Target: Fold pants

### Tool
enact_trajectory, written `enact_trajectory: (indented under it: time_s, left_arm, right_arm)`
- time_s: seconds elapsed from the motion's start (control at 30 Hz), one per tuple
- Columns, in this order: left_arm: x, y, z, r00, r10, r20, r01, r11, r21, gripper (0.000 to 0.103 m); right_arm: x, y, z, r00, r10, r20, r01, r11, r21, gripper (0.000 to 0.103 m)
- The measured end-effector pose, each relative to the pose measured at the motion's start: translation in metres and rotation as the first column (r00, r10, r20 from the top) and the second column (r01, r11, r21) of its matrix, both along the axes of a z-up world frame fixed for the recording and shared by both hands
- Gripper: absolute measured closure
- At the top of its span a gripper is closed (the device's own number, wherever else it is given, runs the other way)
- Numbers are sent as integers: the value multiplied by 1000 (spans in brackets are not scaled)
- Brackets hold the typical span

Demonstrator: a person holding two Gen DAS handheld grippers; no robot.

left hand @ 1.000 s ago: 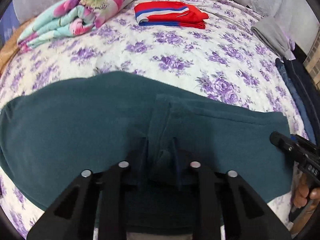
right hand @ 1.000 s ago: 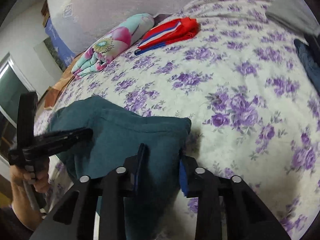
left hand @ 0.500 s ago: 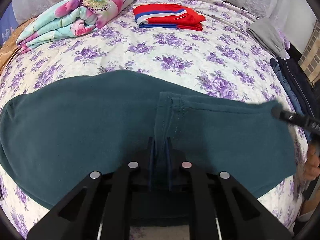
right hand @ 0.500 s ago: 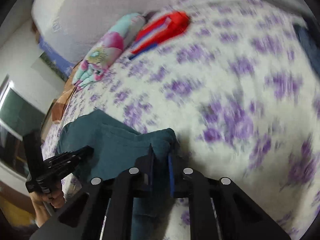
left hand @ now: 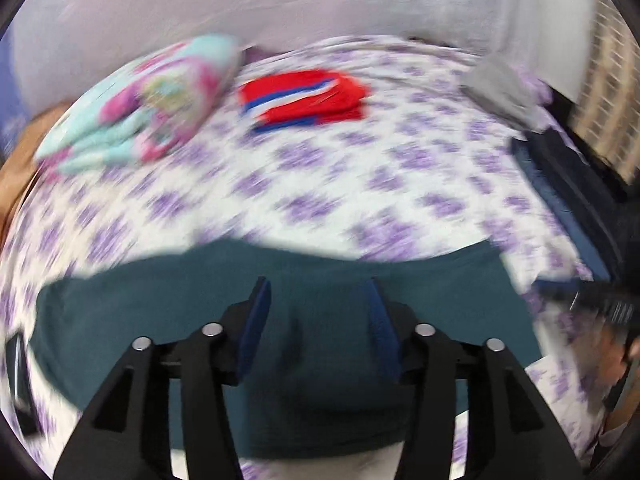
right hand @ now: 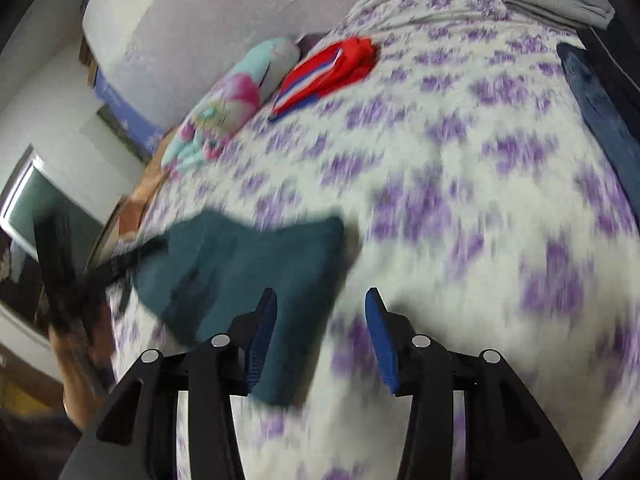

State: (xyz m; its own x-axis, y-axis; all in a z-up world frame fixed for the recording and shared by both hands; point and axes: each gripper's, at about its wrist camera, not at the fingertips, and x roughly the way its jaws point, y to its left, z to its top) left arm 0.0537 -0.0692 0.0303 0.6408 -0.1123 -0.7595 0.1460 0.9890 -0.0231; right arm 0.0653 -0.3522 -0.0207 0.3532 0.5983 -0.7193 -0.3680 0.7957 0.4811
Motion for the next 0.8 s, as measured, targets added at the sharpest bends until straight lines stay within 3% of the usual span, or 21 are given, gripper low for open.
enact_trajectory:
  time_s: [0.17, 0.27, 0.37, 0.5, 0.63, 0.8]
  left_arm:
    - [24, -81, -13, 982, -182, -57, 180, 983, -30, 53]
    - [36, -122, -31, 960, -250, -126, 244, 968, -60, 53]
    - [45, -146, -51, 948, -256, -190, 251, 967, -50, 53]
    - [55, -147, -68, 955, -209, -208, 209, 978, -26, 52]
    - [59, -143, -74, 957, -203, -208, 200, 979, -34, 51]
    - [62, -144, -78, 959, -208, -190, 204, 978, -44, 48]
  right_arm:
    - [-32, 9, -7, 1000, 6, 18, -5, 1000, -26, 59]
    - [-34, 12, -9, 1000, -9, 22, 9, 1000, -14, 70]
    - [-33, 16, -11, 1000, -7, 19, 7, 1000, -3, 78]
    - [-31, 25, -15, 1000, -5, 29, 6, 1000, -25, 95]
    - [-44, 26, -10, 999, 31, 37, -28, 996, -90, 100]
    - [-43, 26, -23, 1000, 25, 7, -24, 994, -107, 98]
